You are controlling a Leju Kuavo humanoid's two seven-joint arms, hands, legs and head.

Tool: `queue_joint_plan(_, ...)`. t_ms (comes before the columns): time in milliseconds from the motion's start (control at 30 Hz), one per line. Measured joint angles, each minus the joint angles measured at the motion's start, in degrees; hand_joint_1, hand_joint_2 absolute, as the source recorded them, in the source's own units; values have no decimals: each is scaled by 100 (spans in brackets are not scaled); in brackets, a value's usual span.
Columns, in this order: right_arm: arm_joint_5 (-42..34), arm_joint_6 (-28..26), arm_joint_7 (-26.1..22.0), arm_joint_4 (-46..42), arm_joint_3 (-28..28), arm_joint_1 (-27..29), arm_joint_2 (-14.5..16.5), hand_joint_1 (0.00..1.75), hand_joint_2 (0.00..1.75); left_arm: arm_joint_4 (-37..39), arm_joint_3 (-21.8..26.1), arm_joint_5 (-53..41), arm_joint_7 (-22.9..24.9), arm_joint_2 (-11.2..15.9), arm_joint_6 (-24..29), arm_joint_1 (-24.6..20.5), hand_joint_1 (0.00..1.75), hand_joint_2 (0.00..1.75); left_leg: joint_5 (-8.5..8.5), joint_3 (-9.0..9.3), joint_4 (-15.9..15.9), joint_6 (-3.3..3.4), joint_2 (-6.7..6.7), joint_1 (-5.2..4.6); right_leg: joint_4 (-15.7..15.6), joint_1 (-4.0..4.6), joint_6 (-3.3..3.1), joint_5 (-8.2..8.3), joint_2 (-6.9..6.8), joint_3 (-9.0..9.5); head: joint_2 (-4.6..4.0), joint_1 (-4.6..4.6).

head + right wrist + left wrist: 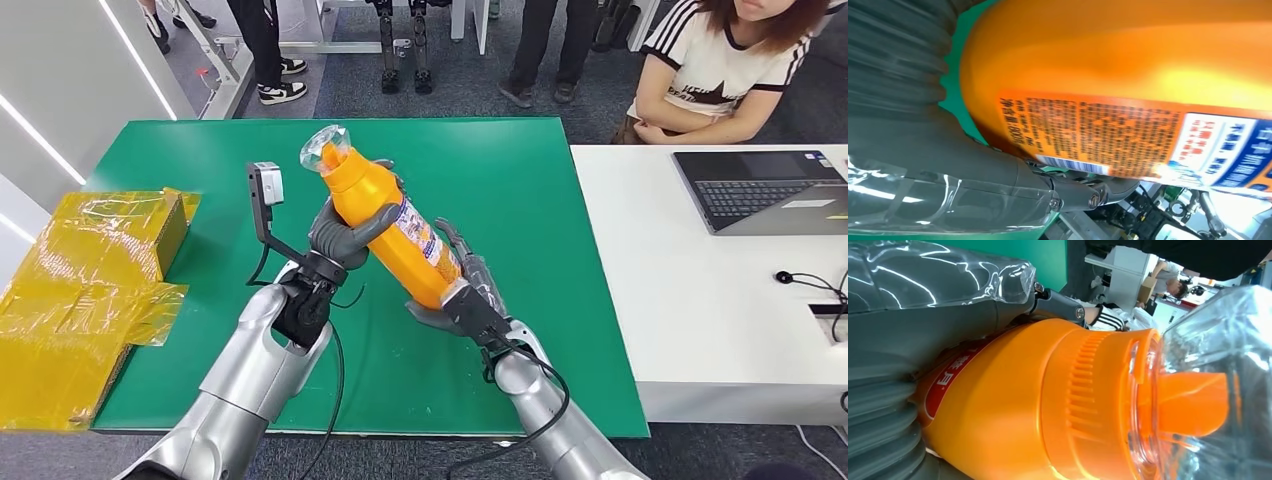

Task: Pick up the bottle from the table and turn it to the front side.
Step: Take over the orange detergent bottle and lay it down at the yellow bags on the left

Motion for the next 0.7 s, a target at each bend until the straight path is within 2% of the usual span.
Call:
queue_joint_plan(100, -51, 14, -47, -125, -66, 125, -45, 0, 175, 13, -1, -31, -46, -9, 46, -1, 175, 175, 0, 0, 0, 0, 0, 0, 0, 0, 0, 0, 0, 0, 0, 0)
queue_joint_plan(167, -96, 15, -80, -218, -121, 223, -67, 0, 175, 22, -11, -295, -228, -4, 272, -8, 175, 175, 0, -1, 0, 0, 0, 0, 0, 0, 0, 0, 0, 0, 0, 0)
queue_joint_plan(300, -225, -25, -165, -703, -248, 559, -189, 0, 175, 57, -140, -2179, -1180, 153, 1671, -86, 175, 175, 0, -1, 0, 0, -1, 1, 0, 0, 0, 0, -2, 0, 0, 1)
queue_joint_plan(400, -324, -66, -148, -1375, -328, 976, -375, 0, 175, 58, -163, -3625, -1590, 377, 2409, -146, 175, 175, 0, -2, -2, 0, -3, 2, 0, 0, 0, 0, -3, -1, 0, 0)
queue_joint_plan(567, -558, -61, -169, -2276, -416, 1527, -677, 0, 175, 57, -196, -5015, -1780, 627, 3053, -209, 175, 175, 0, -8, -3, 0, -2, 0, 0, 0, 0, -1, -2, -5, 0, 0)
queue_joint_plan(700, -681, -52, -275, -2785, -457, 1922, -886, 0, 175, 46, -281, -6162, -1795, 848, 3782, -242, 175, 175, 0, -8, -2, 0, 0, -1, -1, 0, 0, 0, -2, -5, 0, 1)
